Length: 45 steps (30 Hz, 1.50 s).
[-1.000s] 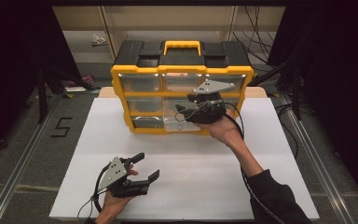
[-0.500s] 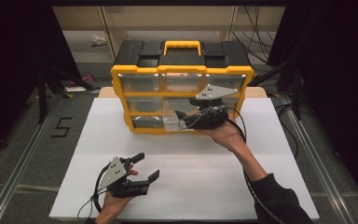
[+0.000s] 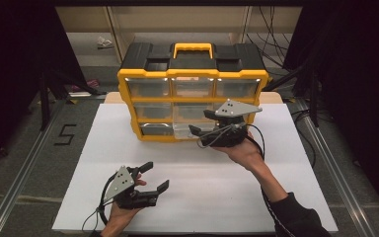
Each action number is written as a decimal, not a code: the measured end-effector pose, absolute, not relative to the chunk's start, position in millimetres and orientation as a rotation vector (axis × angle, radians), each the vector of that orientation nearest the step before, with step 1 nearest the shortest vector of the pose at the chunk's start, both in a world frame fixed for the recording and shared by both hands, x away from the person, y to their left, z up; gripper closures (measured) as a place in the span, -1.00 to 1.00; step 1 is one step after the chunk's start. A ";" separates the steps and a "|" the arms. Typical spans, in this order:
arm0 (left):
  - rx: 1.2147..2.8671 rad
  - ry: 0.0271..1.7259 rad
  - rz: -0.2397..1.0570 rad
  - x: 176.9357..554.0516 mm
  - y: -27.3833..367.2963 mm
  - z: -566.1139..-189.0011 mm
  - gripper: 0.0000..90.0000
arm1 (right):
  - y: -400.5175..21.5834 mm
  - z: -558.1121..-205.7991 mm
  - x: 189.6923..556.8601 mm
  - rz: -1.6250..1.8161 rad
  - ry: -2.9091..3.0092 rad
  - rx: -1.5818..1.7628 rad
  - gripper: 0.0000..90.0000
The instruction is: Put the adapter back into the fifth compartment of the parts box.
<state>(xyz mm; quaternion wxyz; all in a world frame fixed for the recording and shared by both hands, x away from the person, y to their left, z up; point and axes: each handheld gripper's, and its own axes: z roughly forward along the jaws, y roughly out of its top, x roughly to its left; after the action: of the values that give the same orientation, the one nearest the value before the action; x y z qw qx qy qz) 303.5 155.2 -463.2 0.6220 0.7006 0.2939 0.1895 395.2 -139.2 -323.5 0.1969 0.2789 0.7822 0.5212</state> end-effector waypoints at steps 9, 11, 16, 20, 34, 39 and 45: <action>1.603 0.678 0.423 303.6 155.6 -463.2 -0.59 | -142.5 -327.9 381.2 1.494 2.182 0.752 -0.30; 1.602 0.677 0.422 303.5 155.8 -463.1 -0.59 | -143.6 -329.8 378.1 1.496 2.180 0.747 -0.30; 1.601 0.672 0.422 303.3 155.5 -463.1 -0.59 | -146.4 -331.9 371.3 1.520 2.170 0.743 -0.30; 1.596 0.668 0.418 303.2 155.8 -463.0 -0.60 | -146.8 -333.3 366.0 1.528 2.171 0.730 -0.31; 1.605 0.662 0.414 303.4 155.1 -463.2 -0.64 | -156.5 -342.2 349.7 1.558 2.165 0.732 -0.48; 1.600 0.659 0.418 302.9 155.3 -462.8 -0.64 | -160.4 -345.1 348.6 1.581 2.162 0.769 -0.51; 1.596 0.655 0.423 302.2 155.6 -462.4 -0.64 | -164.7 -349.1 345.5 1.595 2.136 0.781 -0.51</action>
<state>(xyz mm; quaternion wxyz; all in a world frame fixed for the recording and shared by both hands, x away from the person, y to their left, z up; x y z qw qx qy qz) 302.2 155.6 -462.4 0.6310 0.6970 0.2861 0.1847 345.5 -164.7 -349.1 0.1809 0.2764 0.7563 0.5647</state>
